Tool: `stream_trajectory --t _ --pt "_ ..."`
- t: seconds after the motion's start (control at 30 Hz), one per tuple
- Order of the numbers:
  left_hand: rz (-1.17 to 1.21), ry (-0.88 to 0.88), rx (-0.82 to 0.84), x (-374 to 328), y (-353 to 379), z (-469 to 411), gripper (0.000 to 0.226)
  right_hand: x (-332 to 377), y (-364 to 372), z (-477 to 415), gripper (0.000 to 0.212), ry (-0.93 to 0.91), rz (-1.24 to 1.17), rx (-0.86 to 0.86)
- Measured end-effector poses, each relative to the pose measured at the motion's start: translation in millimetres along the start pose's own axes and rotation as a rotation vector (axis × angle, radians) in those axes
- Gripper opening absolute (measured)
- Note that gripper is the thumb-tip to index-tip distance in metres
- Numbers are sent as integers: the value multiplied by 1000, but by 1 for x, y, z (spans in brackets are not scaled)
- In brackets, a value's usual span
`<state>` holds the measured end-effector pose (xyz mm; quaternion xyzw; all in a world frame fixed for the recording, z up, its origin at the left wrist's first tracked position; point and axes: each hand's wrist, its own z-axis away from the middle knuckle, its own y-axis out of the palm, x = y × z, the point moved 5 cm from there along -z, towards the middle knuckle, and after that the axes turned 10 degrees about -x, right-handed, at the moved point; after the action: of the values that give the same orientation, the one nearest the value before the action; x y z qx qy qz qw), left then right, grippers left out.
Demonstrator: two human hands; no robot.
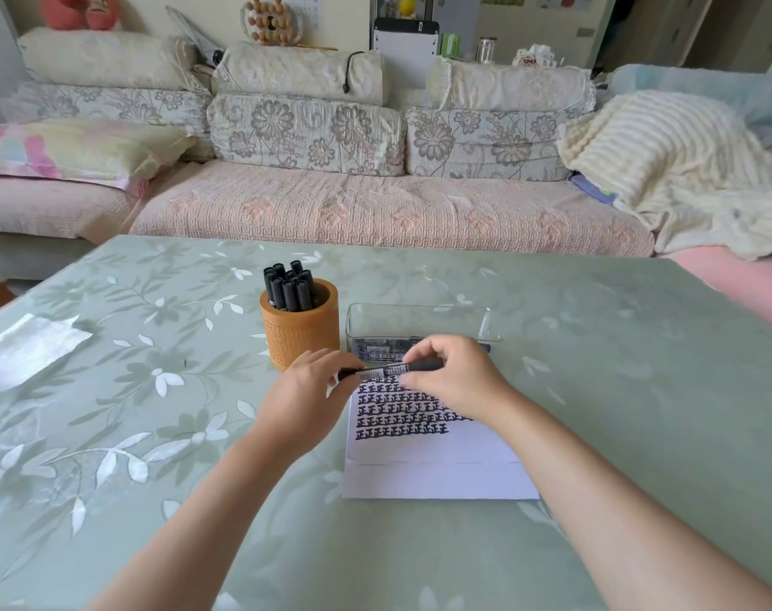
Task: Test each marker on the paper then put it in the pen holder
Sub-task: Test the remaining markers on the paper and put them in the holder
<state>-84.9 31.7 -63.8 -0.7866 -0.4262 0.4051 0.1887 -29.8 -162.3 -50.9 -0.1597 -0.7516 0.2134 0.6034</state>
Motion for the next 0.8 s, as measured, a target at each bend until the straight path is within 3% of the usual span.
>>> stream_trajectory --t 0.1,0.23,0.37,0.53,0.67,0.8 --pt "27 29 35 -9 4 2 8 3 2 1 14 102 -351 36" --pt "50 132 101 -30 11 8 10 5 14 4 6 134 -485 96" --pt "48 132 66 -31 10 7 21 5 20 6 12 68 -315 122" --pt "26 66 -115 -15 -8 -3 8 -5 14 7 22 -113 183 158" --pt "-21 188 7 -19 -2 -1 33 -4 12 12 24 -147 325 268" --pt "-20 249 116 -23 10 3 24 -5 13 17 27 -140 353 343"
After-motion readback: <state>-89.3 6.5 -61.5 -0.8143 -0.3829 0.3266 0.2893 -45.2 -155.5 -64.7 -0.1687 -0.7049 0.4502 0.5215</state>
